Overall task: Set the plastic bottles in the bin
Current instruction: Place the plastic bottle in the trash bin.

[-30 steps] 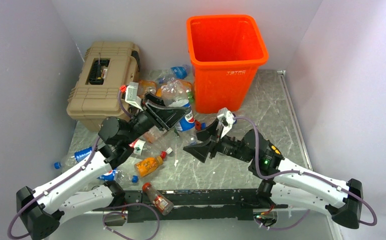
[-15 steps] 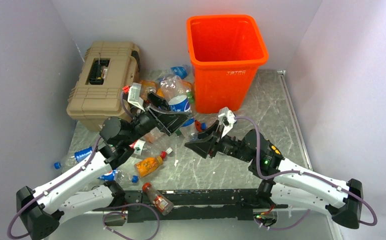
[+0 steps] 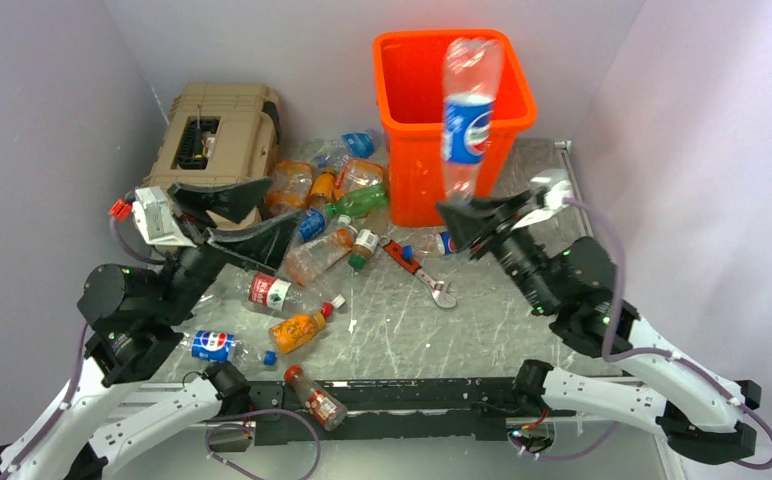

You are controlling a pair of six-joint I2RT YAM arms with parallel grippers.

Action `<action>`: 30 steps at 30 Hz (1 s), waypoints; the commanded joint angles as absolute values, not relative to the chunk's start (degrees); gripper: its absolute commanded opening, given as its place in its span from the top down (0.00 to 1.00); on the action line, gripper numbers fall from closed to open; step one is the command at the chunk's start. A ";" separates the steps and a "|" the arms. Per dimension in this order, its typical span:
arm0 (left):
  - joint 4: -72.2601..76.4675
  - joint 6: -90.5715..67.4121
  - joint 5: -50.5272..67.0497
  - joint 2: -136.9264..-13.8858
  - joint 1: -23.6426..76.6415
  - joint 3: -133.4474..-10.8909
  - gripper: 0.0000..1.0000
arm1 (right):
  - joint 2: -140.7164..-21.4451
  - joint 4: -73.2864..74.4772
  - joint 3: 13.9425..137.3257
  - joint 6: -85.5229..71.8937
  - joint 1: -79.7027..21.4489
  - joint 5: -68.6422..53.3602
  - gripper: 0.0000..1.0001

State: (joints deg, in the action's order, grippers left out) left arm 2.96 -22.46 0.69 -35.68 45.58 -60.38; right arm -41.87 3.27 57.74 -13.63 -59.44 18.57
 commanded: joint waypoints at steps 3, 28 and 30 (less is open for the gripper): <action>-10.46 -3.17 -20.15 -39.67 45.70 -57.32 0.01 | -49.56 -6.88 69.32 5.10 -58.99 43.33 1.00; -11.60 -3.80 -20.76 -36.90 46.08 -49.41 0.01 | -96.99 -0.95 102.29 -11.36 -24.99 21.85 0.56; -11.47 -3.65 -20.75 -36.99 46.12 -49.32 0.00 | -97.19 -1.10 102.18 -11.56 -24.92 21.44 0.30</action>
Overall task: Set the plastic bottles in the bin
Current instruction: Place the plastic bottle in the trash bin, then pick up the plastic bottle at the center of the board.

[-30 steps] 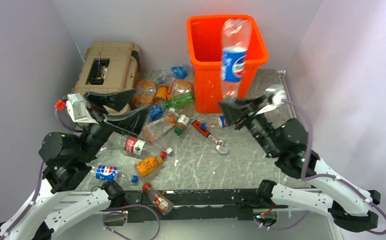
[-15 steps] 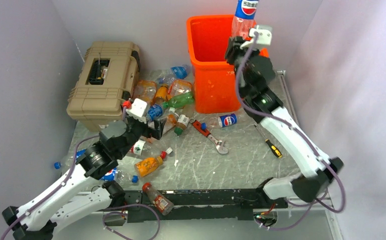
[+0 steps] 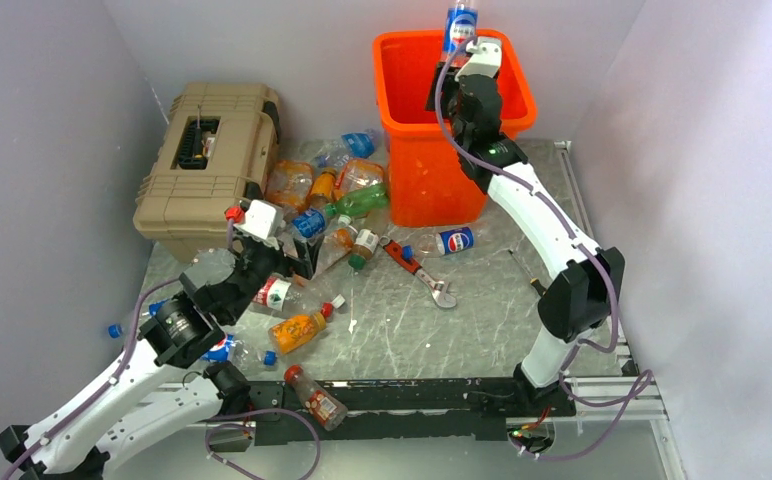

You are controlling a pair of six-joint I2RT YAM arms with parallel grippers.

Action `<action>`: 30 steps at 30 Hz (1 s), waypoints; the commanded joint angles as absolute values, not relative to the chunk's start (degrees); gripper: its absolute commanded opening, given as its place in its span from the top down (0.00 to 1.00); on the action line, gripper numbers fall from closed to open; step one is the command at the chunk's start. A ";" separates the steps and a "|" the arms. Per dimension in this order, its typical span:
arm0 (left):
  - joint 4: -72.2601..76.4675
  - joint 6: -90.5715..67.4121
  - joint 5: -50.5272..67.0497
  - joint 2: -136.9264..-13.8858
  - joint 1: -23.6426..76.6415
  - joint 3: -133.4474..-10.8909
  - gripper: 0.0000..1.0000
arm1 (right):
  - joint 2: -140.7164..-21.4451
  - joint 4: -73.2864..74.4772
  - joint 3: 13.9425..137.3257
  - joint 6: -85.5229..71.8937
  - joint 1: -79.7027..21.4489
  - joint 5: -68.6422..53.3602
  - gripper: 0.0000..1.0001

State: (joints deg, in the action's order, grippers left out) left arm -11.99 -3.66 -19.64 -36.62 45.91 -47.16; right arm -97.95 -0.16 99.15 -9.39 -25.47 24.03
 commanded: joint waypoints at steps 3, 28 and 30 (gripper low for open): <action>-11.38 -3.56 -20.23 -37.36 46.14 -49.34 0.00 | -97.28 -0.91 102.89 -12.12 -24.96 20.80 0.07; -14.16 -2.37 -26.91 -46.80 48.16 -50.80 0.01 | -51.01 -4.51 59.86 -19.01 -37.53 4.98 0.01; -14.04 -2.57 -27.80 -47.06 48.62 -50.59 0.01 | -47.76 -1.24 54.75 -20.34 -38.39 3.15 0.02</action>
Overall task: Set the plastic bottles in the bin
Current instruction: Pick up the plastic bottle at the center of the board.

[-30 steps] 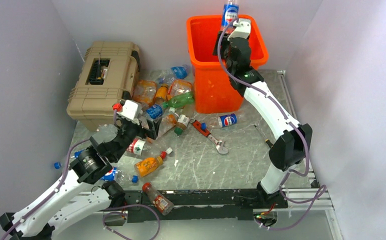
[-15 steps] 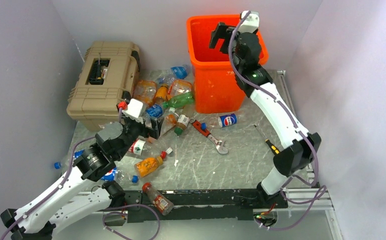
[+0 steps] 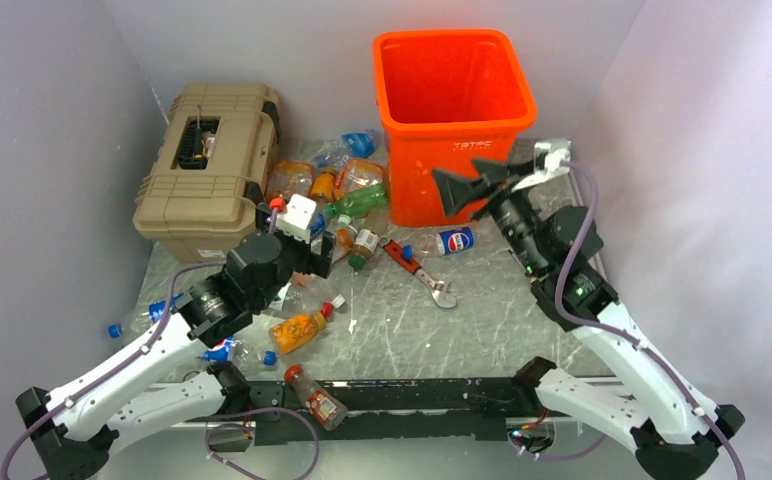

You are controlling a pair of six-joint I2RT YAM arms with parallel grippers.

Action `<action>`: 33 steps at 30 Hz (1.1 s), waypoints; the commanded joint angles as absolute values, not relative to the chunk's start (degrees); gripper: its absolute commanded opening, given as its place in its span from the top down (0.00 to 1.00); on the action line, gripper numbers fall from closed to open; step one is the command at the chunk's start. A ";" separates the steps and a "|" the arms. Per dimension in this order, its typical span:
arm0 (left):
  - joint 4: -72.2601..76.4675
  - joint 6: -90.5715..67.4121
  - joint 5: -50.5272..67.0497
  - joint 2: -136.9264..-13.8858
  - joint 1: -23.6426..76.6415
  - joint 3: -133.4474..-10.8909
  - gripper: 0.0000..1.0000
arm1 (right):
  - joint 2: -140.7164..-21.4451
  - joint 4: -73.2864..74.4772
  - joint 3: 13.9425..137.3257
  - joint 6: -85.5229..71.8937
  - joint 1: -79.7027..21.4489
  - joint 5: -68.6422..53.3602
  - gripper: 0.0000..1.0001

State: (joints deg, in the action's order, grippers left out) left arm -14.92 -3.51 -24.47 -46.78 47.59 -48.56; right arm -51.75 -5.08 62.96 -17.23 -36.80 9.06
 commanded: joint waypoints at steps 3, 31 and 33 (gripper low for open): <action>-13.19 -2.90 -29.17 -47.47 48.99 -50.00 0.01 | -43.22 1.70 46.66 -23.26 -38.77 2.10 0.03; -10.36 16.15 8.52 -96.69 48.98 -71.37 0.15 | -7.39 15.24 19.60 -34.98 -38.71 17.73 0.04; -6.61 17.60 8.68 -98.48 48.95 -70.67 0.16 | -6.69 16.15 19.94 -35.22 -38.76 17.22 0.04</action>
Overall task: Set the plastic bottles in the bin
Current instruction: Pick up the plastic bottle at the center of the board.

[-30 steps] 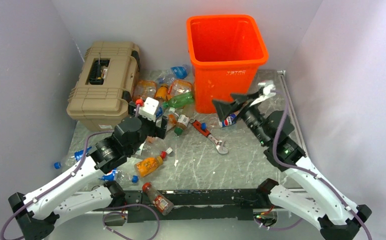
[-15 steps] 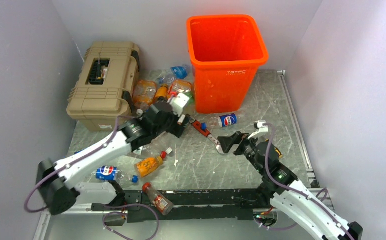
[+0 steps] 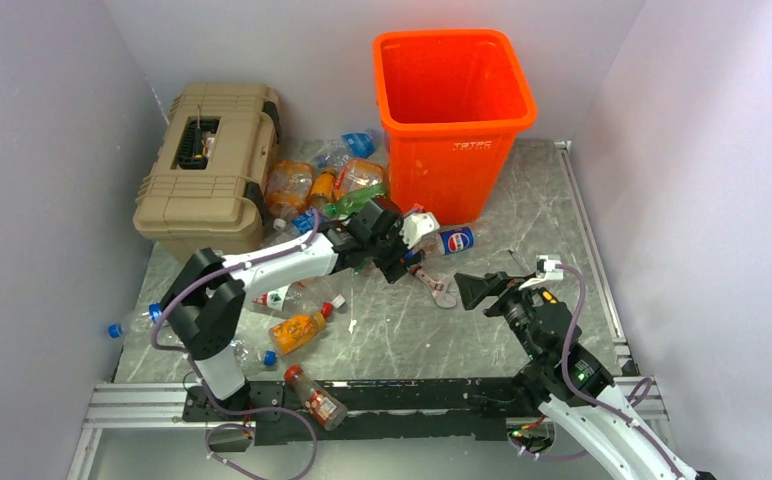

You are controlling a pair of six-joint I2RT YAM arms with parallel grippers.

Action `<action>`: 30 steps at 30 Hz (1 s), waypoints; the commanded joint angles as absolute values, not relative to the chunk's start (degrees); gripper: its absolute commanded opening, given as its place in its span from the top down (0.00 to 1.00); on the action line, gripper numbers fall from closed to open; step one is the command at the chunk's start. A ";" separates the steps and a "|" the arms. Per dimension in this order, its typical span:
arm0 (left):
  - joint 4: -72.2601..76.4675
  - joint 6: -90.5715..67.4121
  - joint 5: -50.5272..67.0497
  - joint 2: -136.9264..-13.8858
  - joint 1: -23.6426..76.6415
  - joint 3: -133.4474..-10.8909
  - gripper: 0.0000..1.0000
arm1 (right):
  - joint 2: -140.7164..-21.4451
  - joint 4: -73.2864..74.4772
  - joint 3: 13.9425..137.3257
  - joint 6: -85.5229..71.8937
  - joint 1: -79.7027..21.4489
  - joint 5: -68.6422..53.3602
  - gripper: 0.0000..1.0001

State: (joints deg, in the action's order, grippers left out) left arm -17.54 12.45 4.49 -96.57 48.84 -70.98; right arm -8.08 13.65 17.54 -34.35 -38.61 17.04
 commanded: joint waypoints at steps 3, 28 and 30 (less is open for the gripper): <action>-2.84 20.14 9.41 -101.47 48.89 -71.00 0.17 | -5.10 17.43 20.19 -35.22 -38.76 16.71 0.04; 0.09 20.53 2.77 -117.09 48.93 -81.13 0.26 | -1.27 20.83 21.09 -33.95 -38.76 15.91 0.04; 0.09 20.39 2.80 -117.58 48.95 -81.29 0.27 | -1.25 20.75 21.09 -33.93 -38.76 15.91 0.04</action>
